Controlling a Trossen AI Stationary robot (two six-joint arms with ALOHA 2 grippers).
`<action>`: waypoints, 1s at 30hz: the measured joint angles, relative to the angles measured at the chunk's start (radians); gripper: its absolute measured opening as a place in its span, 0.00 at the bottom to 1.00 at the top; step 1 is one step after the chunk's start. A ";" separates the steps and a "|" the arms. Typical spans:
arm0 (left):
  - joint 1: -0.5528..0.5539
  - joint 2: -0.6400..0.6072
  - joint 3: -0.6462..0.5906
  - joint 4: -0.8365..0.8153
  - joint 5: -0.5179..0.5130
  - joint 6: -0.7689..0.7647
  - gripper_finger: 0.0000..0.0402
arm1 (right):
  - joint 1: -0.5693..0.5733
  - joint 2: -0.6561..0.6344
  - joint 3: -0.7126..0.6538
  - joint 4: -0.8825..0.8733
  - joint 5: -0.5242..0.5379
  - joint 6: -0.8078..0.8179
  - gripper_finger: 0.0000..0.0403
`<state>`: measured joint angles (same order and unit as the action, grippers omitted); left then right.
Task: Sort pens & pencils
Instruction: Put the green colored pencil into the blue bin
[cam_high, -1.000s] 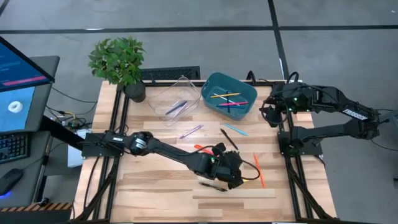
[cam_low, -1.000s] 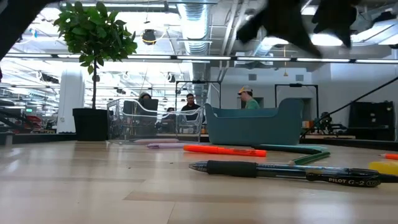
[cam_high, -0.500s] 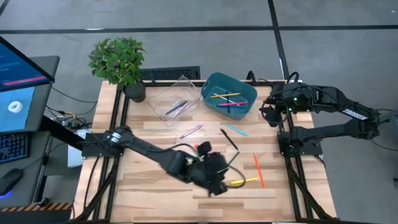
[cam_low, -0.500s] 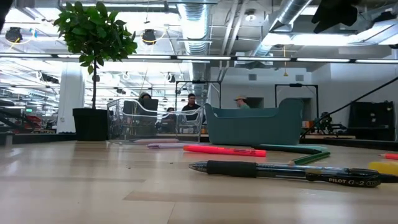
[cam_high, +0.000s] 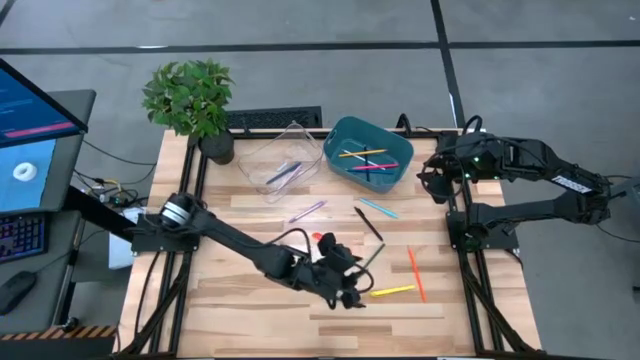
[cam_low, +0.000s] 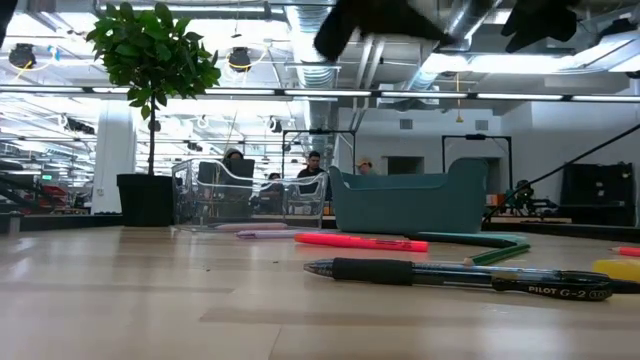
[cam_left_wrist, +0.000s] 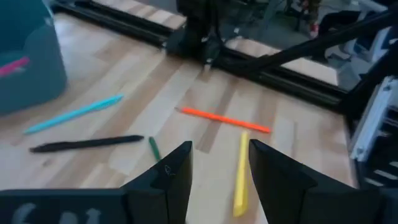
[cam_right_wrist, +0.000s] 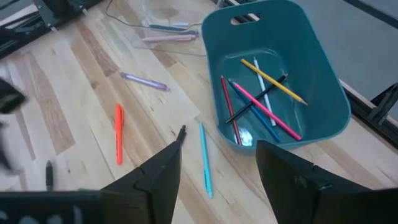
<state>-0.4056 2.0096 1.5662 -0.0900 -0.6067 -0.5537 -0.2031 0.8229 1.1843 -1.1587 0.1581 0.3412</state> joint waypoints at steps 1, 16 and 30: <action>0.009 0.010 -0.026 0.037 -0.007 0.004 0.37 | 0.000 0.000 0.000 0.000 0.000 0.000 0.56; 0.053 0.120 -0.055 0.136 -0.012 -0.080 0.37 | 0.000 0.000 0.000 0.045 0.000 0.037 0.56; 0.068 0.253 -0.044 0.242 -0.043 -0.029 0.37 | 0.000 -0.001 0.000 0.041 0.000 0.053 0.56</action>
<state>-0.3374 2.2625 1.5219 0.1516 -0.6498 -0.5831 -0.2031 0.8224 1.1842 -1.1175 0.1577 0.3939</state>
